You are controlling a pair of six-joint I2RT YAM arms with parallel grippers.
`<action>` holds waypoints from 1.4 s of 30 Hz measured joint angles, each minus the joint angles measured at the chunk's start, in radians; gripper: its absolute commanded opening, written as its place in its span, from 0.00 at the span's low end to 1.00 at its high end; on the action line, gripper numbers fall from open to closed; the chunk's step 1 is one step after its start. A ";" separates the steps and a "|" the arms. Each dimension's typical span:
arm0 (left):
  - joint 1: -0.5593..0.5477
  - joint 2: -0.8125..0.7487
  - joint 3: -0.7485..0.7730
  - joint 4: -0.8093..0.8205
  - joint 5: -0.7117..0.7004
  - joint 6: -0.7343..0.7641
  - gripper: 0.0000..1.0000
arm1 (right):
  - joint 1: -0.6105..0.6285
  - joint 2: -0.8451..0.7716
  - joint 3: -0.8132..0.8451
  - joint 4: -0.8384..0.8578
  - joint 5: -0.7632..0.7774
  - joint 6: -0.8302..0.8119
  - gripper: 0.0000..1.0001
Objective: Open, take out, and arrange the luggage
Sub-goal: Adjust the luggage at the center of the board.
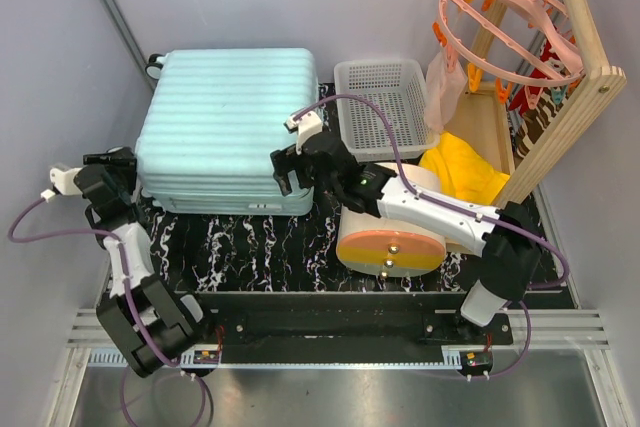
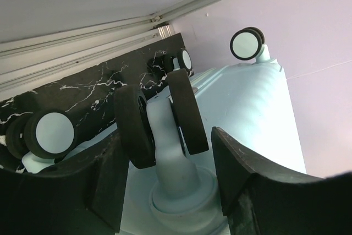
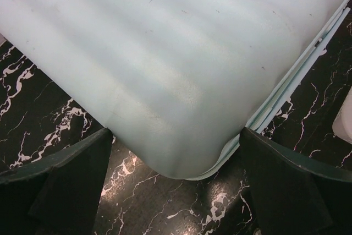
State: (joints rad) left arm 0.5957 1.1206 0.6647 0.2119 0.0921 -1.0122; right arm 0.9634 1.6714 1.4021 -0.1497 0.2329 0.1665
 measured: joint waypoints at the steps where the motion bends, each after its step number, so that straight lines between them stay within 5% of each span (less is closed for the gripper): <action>1: 0.000 -0.019 -0.011 -0.005 -0.008 -0.002 0.00 | 0.002 -0.005 -0.011 0.010 0.005 -0.002 1.00; 13: 0.003 -0.262 -0.130 -0.106 -0.061 -0.005 0.00 | 0.024 0.003 -0.064 0.017 0.101 0.008 0.99; 19: 0.003 -0.383 -0.188 -0.139 -0.061 0.003 0.00 | 0.013 0.026 -0.032 -0.042 0.123 -0.034 0.86; 25: -0.014 -0.504 -0.235 -0.188 -0.052 0.010 0.00 | -0.042 0.054 -0.017 -0.065 0.090 -0.064 0.85; 42: -0.208 -0.546 -0.266 -0.181 -0.010 0.031 0.00 | -0.196 0.195 0.054 -0.052 0.096 -0.044 0.87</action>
State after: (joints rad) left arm 0.3878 0.5747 0.3992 0.0307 0.0822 -0.9817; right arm 0.7670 1.8660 1.4563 -0.2020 0.3290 0.1223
